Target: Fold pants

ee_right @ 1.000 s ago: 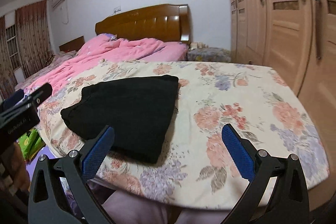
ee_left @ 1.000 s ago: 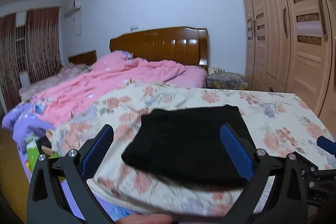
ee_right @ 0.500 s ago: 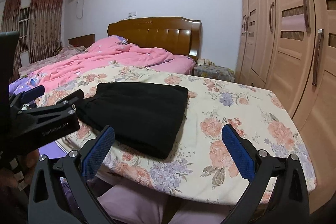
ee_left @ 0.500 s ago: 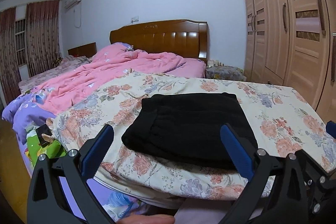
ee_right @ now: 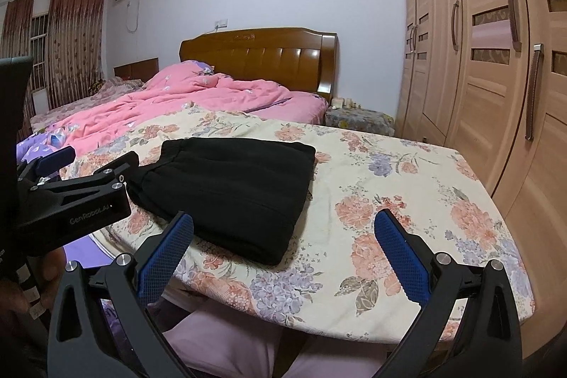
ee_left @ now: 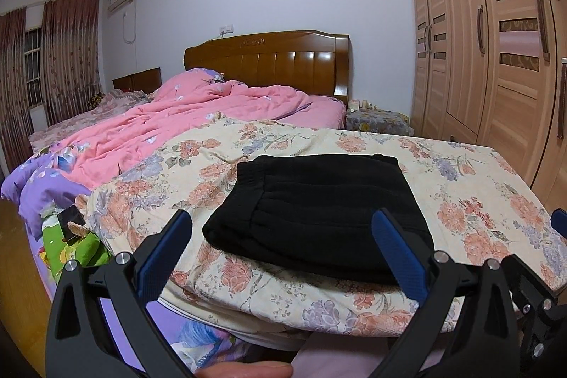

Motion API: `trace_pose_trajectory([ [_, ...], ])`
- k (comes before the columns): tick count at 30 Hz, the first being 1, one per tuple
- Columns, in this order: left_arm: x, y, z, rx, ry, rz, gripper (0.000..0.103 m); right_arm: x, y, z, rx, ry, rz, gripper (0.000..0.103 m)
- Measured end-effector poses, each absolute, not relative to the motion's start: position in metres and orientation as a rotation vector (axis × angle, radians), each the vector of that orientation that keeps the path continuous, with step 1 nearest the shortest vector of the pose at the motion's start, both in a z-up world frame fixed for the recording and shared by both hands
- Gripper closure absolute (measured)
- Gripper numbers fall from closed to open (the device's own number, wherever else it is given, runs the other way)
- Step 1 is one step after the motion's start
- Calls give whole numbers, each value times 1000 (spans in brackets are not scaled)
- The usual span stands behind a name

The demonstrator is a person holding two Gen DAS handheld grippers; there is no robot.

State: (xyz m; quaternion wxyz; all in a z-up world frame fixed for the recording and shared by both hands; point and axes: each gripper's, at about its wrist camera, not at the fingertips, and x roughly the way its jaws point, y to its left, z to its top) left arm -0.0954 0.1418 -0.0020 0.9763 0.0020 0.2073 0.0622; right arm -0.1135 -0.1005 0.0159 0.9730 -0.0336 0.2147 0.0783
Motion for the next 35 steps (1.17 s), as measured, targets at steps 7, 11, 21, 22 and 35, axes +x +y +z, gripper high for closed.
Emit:
trace_pose_trajectory([
  [7, -95, 140, -2, 4, 421, 121, 1, -113, -99, 15, -64, 439, 160, 4],
  [11, -94, 140, -3, 0, 426, 118, 1, -112, -100, 14, -62, 444, 163, 4],
  [21, -94, 141, -3, -3, 427, 114, 1, -112, -98, 12, -63, 446, 167, 4],
  [22, -94, 140, -3, -3, 427, 114, 1, -112, -98, 11, -62, 447, 167, 4],
  [35, -91, 140, -5, -11, 442, 94, 1, -112, -98, 10, -60, 454, 169, 4],
])
